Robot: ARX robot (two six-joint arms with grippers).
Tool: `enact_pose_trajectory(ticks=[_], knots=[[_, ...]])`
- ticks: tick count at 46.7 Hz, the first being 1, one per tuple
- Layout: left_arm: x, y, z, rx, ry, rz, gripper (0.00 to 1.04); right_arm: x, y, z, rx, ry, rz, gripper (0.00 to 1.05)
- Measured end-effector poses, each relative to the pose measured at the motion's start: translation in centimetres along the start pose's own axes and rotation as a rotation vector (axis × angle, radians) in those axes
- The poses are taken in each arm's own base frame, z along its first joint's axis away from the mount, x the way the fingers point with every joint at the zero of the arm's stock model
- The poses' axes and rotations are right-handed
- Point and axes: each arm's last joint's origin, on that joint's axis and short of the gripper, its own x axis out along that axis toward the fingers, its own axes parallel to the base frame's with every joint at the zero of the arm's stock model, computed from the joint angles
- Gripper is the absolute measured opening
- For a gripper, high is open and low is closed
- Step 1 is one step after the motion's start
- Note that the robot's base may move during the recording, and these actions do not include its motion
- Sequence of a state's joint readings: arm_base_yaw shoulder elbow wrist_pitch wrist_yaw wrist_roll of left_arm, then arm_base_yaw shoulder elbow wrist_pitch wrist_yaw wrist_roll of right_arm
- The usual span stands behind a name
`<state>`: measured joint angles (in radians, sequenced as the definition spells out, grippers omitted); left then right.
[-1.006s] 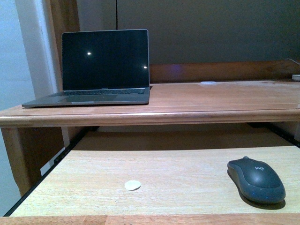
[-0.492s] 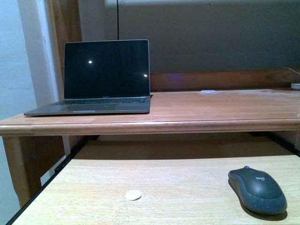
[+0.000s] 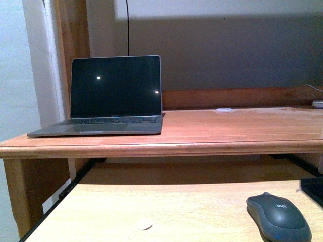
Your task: Place mouse
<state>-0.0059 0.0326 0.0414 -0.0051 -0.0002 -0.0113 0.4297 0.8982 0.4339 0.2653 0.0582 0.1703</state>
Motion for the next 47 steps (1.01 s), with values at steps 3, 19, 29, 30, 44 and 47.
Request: enact_pose_trajectory(ticks=[3, 19, 29, 30, 44, 47], knots=[[0.0, 0.0, -0.7, 0.000, 0.004, 0.000, 0.03, 0.8, 0.9, -0.1, -0.040, 0.031, 0.004, 0.97], [0.0, 0.0, -0.9, 0.000, 0.006, 0.000, 0.03, 2.6, 4.5, -0.6, -0.177, 0.109, -0.020, 0.97], [0.0, 0.0, -0.9, 0.000, 0.005, 0.000, 0.29, 4.5, 5.4, -1.2, -0.235, 0.147, -0.085, 0.97], [0.0, 0.0, -0.9, 0.000, 0.006, 0.000, 0.33, 4.8, 5.5, -1.2, -0.241, 0.151, -0.096, 0.97], [0.0, 0.0, -0.9, 0.000, 0.005, 0.000, 0.79, 8.1, 5.2, -0.9, -0.262, 0.219, -0.201, 0.97], [0.0, 0.0, -0.9, 0.000, 0.005, 0.000, 0.87, 8.6, 5.0, -1.0, -0.266, 0.244, -0.224, 0.97]])
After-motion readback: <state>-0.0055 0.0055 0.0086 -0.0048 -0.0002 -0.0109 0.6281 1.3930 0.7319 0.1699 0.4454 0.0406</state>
